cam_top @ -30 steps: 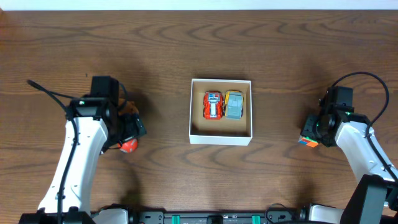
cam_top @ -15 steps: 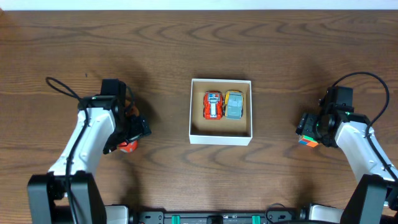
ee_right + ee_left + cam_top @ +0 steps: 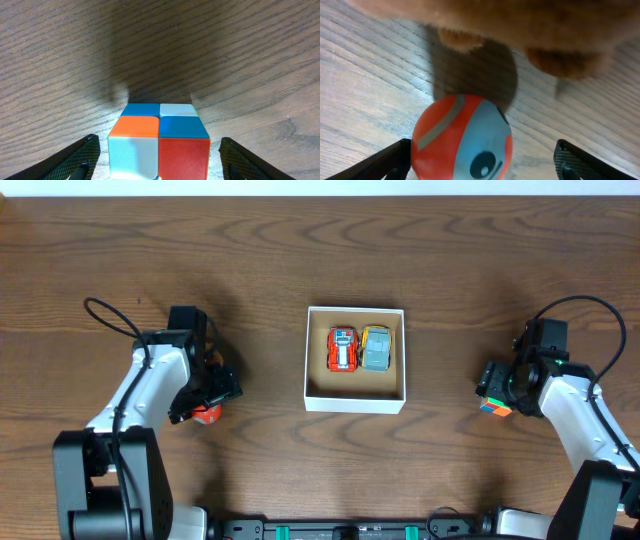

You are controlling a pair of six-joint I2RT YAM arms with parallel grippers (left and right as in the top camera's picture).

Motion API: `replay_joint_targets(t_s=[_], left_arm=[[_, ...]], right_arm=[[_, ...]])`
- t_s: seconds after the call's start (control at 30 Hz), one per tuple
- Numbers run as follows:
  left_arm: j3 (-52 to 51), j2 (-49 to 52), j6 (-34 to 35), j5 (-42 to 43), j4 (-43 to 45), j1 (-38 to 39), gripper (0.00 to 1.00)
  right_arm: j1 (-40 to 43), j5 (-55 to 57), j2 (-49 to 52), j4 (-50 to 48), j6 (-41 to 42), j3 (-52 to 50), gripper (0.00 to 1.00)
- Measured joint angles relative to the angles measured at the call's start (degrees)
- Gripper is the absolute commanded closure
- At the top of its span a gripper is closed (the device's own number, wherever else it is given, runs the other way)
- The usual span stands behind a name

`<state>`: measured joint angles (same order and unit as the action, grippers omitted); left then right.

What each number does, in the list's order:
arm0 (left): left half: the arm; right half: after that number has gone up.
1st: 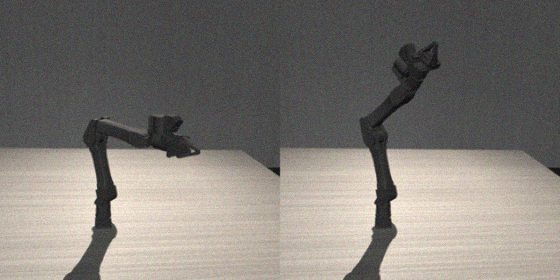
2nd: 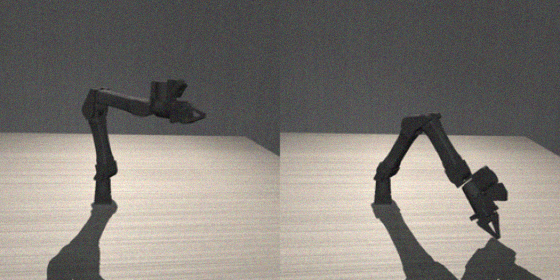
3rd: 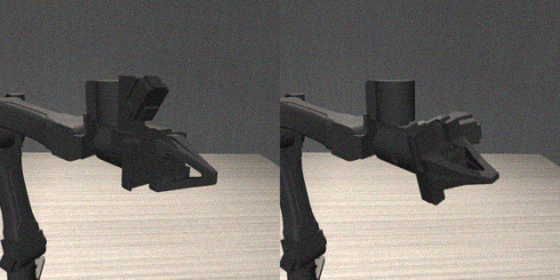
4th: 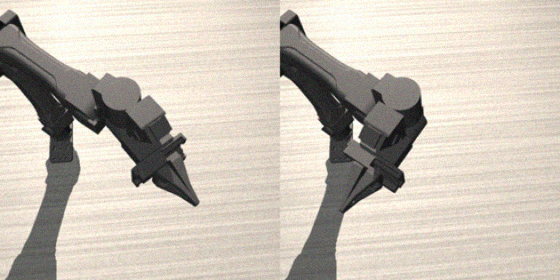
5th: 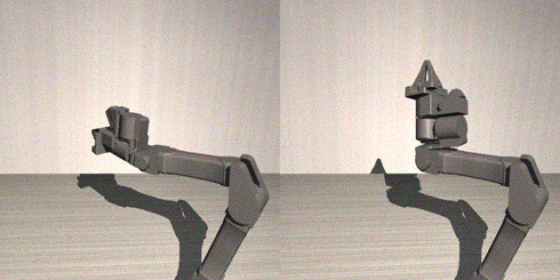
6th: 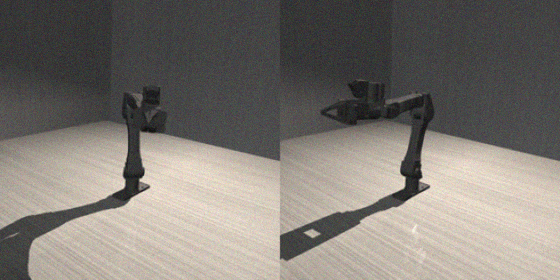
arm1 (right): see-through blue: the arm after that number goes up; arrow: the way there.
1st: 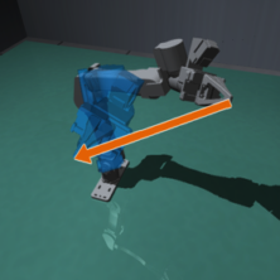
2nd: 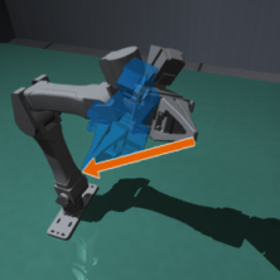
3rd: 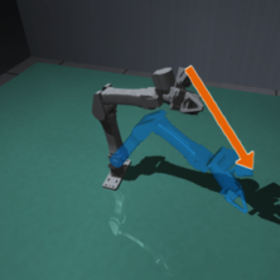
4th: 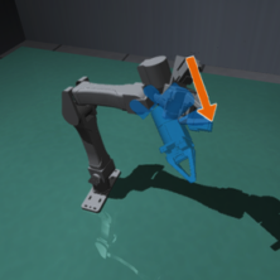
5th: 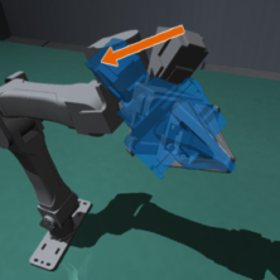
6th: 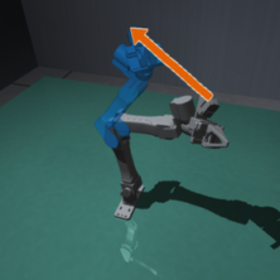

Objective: Pack container
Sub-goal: 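Move the left gripper over the orange ball and grasp it, then carry the orange ball into the box and lower it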

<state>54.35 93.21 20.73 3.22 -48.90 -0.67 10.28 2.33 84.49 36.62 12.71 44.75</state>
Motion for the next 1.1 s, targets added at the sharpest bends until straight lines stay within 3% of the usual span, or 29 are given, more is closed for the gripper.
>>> replay_joint_targets(t_s=[0.2,0.3,0.43,0.57,0.83,0.9,1.1], left_arm=[[0.0,1.3,0.2,-0.2,0.5,0.0,0.45],[0.0,1.3,-0.1,-0.2,0.6,0.0,0.51],[-0.1,1.3,0.2,-0.2,0.6,0.0,0.74],[-0.1,1.3,-0.3,-0.2,0.4,0.0,0.82],[6.0,-0.4,-1.8,-0.2,-6.2,1.4,0.81],[10.1,-2.7,-3.5,-0.2,-7.5,3.5,0.81],[19.2,-10.6,-10.7,-0.4,-5.5,13.8,0.94]], right_arm=[[0.0,0.0,0.0,0.0,0.0,0.0,0.21],[0.0,0.0,0.0,0.0,0.0,0.0,0.21],[0.0,0.0,0.0,0.0,0.0,0.0,0.21],[0.0,0.0,0.0,0.0,0.0,0.0,0.21],[0.0,0.0,0.0,0.0,0.0,0.0,0.21],[0.0,0.0,0.0,0.0,0.0,0.0,0.21],[0.0,0.0,0.0,0.0,0.0,0.0,0.21]])
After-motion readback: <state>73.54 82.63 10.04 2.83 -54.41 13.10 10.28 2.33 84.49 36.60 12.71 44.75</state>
